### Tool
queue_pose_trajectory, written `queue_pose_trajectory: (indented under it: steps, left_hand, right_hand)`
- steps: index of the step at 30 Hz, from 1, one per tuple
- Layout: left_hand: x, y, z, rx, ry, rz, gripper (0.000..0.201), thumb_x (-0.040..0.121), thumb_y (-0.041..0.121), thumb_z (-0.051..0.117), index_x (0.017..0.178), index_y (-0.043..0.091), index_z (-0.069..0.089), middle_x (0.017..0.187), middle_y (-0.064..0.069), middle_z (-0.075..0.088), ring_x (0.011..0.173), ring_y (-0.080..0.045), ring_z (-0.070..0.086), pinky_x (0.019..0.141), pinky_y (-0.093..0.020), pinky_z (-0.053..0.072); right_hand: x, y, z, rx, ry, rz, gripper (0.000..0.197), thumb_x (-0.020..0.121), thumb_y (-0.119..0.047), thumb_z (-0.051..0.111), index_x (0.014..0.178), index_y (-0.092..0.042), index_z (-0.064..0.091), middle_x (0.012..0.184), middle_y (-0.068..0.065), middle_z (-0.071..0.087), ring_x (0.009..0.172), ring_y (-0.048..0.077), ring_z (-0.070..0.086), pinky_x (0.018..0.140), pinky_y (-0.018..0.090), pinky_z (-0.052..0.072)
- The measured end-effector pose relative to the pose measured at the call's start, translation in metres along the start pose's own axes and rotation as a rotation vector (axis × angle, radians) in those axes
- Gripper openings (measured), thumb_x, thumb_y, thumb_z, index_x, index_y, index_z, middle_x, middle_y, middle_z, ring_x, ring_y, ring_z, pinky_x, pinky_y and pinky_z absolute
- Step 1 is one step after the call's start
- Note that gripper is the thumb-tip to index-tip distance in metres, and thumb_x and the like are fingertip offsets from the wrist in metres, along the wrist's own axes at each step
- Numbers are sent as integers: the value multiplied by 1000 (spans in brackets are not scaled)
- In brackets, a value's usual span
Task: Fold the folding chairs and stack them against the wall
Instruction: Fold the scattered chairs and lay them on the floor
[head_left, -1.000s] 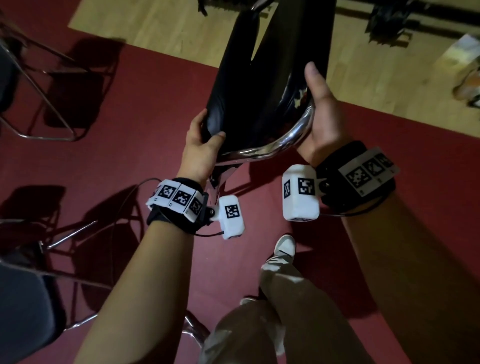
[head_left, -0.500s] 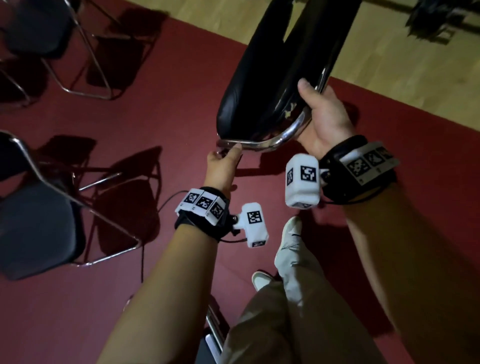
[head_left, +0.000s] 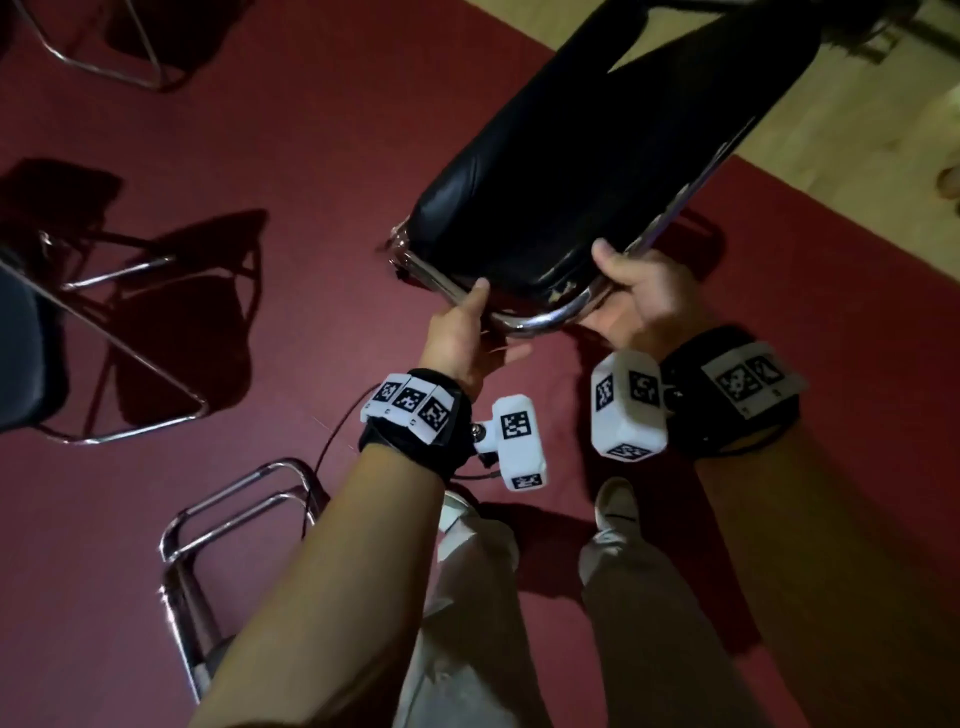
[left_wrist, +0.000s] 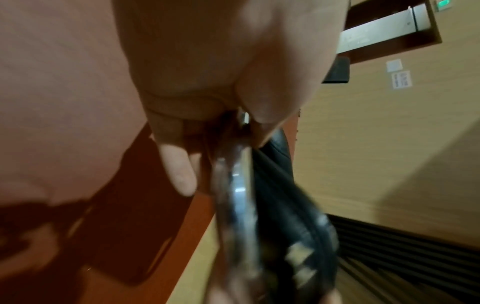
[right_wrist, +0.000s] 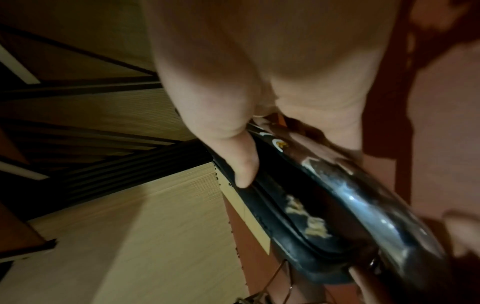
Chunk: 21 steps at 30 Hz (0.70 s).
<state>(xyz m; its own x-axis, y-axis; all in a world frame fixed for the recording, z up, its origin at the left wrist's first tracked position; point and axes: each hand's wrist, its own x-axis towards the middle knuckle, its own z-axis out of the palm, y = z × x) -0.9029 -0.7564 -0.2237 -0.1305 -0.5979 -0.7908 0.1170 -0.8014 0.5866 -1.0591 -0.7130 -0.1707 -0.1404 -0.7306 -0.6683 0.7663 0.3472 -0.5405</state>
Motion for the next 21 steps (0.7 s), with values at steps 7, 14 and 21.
queue_pose_trajectory:
  steps: [7, 14, 21]
  left_hand:
    - [2, -105, 26, 62, 147, -184, 9, 102, 18, 51, 102, 9, 50, 64, -3, 61, 55, -22, 64, 55, -37, 56]
    - [19, -196, 10, 176, 264, -245, 9, 101, 11, 51, 107, 13, 44, 80, -11, 59, 67, -26, 59, 51, -37, 53]
    - [42, -250, -24, 317, 276, -226, 19, 96, 8, 55, 111, 12, 42, 77, -8, 58, 61, -19, 58, 51, -37, 59]
  right_hand:
    - [-10, 23, -111, -55, 109, 228, 37, 98, -34, 54, 114, -4, 69, 111, 17, 73, 94, 29, 73, 65, 39, 61]
    - [23, 120, -225, -239, 317, 409, 54, 79, -40, 78, 117, -3, 66, 111, 19, 71, 102, 36, 70, 96, 49, 54]
    - [48, 216, -289, -291, 345, 544, 80, 54, -60, 86, 96, 5, 69, 87, 33, 65, 69, 33, 53, 104, 51, 43]
